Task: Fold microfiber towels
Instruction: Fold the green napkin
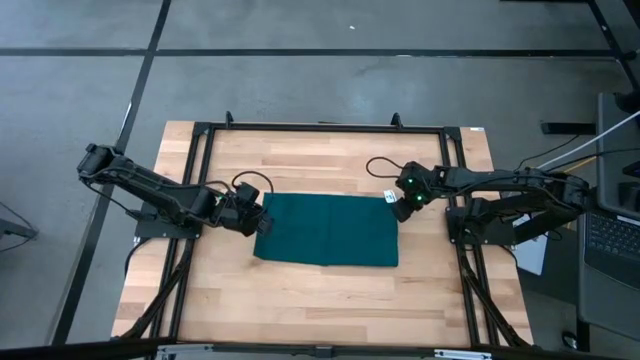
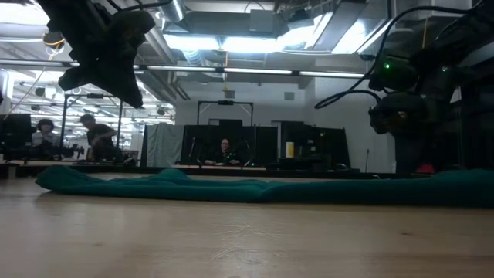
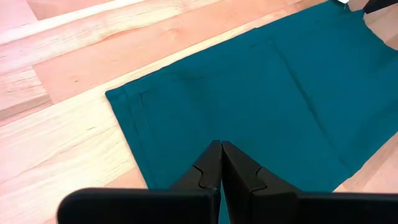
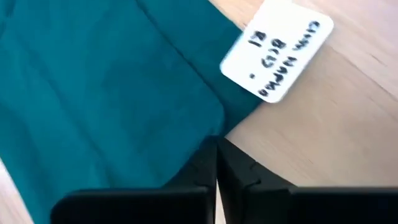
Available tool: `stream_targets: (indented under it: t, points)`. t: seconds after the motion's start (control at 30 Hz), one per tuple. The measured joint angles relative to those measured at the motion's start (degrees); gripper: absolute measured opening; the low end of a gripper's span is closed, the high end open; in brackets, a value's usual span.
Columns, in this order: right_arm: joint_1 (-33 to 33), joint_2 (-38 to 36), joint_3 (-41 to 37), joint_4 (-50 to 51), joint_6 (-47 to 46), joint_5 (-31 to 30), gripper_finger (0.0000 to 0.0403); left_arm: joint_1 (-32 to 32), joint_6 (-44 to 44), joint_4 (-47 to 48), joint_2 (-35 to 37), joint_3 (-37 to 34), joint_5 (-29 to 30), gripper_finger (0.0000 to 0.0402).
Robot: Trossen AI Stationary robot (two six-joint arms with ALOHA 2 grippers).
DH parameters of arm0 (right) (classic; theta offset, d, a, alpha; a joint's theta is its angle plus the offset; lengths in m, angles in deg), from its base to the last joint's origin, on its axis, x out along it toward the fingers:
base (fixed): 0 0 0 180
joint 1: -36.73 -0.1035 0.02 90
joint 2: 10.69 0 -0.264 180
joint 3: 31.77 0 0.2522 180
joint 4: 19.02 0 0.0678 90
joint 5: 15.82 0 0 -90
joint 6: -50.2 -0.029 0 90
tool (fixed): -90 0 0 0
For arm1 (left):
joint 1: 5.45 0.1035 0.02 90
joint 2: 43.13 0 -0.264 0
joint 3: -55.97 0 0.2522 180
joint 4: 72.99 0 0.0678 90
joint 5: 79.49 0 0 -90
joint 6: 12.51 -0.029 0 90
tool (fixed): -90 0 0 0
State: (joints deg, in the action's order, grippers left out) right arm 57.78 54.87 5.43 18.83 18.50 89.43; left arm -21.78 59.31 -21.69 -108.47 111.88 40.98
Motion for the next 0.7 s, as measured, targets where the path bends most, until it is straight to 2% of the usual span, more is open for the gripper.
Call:
stream_targets:
  t: [0.07,0.27,0.4,0.53,0.7]
  points:
    - [0.0,0.0,0.0,-0.1,-0.4,-1.1,0.0030,0.0,0.0,0.0,0.0,0.0,0.0,0.0002]
    - [0.0,0.0,0.0,-0.1,-1.5,-3.7,0.0127,0.0,0.4,0.0,0.0,0.0,-0.1,0.0002]
    - [0.0,0.0,-0.4,-0.3,-2.3,-3.7,0.0154,0.0,0.3,0.0,0.0,0.0,0.0,0.0002]
    - [-0.1,0.0,-2.5,-2.7,-3.5,-1.5,0.0128,0.0,0.3,0.0,0.0,0.0,0.0,0.0002]
    - [-0.1,0.0,-3.5,-5.9,-3.9,-0.2,0.0040,0.0,0.2,0.0,0.0,0.0,0.0,0.0002]
